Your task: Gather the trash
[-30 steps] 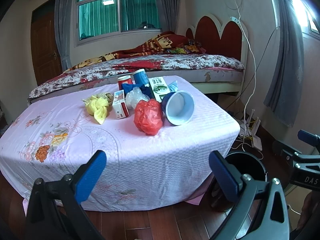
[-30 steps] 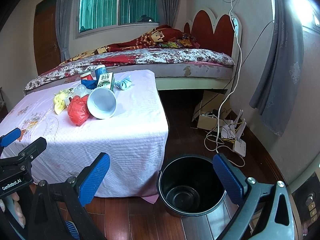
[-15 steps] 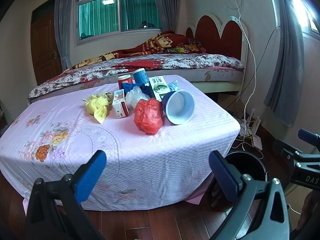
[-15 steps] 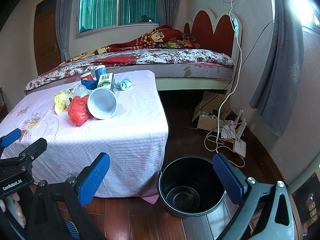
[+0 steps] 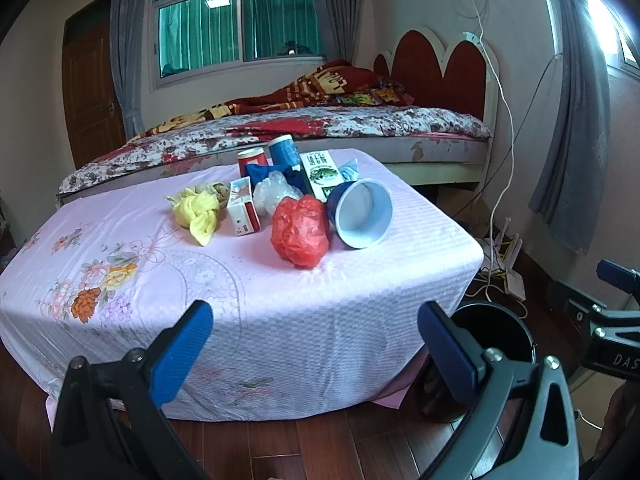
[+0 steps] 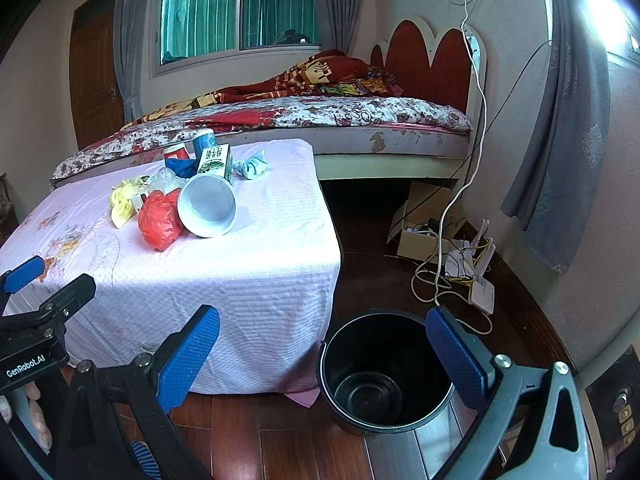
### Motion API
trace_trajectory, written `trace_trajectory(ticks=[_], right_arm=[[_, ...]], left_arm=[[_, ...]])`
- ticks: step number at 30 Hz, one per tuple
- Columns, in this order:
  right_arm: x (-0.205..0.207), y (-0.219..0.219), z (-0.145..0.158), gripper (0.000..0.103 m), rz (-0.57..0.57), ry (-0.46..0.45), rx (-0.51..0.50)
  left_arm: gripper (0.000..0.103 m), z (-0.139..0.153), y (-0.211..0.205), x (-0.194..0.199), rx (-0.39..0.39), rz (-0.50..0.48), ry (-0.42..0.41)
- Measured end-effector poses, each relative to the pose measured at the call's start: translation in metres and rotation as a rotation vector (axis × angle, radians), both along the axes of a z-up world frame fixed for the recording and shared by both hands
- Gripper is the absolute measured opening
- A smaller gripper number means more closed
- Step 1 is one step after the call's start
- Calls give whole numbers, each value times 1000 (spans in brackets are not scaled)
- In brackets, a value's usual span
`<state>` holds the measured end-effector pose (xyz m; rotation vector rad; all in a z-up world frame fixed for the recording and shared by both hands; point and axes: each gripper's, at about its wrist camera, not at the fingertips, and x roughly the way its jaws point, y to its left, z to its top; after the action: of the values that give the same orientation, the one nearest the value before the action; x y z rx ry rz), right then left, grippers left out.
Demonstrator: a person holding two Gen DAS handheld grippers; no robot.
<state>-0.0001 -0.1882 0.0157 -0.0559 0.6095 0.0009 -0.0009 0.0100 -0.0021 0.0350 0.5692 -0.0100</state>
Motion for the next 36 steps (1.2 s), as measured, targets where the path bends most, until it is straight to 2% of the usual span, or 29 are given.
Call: trace_trajectory(ticks=[6,9,15,17,19,20,23,25,32,34,36], right_arm=[[10,-1,-2,103,35,27,57],[21,6,3,103,65,27,50],[53,32,23,102,150,-22,11],[71,43,25,95,185,-31,1],[96,56,21,81,217,-19,-11],[106,61,18,79,231,-8,-11],[142,74,2,68,260,41,-8],[166,80,-13,56,270,83,-9],[216,88,-41,53,299,126,12],[226,89,-44,44,315,131,28],[232,91,-44,40,325,133,39]], left_arm=[[102,2,17,12,2,29,-2],[102,3,29,22,7,46,-1],[102,9,59,47,-76,17,-32],[101,7,62,60,-95,6,-27],[92,3,63,76,-110,-3,-7],[87,1,63,83,-116,-8,0],[83,-6,61,100,-128,-15,15],[79,-13,59,110,-129,-19,31],[69,-33,50,140,-143,-56,89],[67,-38,48,145,-153,-68,105],[66,-40,46,150,-159,-82,109]])
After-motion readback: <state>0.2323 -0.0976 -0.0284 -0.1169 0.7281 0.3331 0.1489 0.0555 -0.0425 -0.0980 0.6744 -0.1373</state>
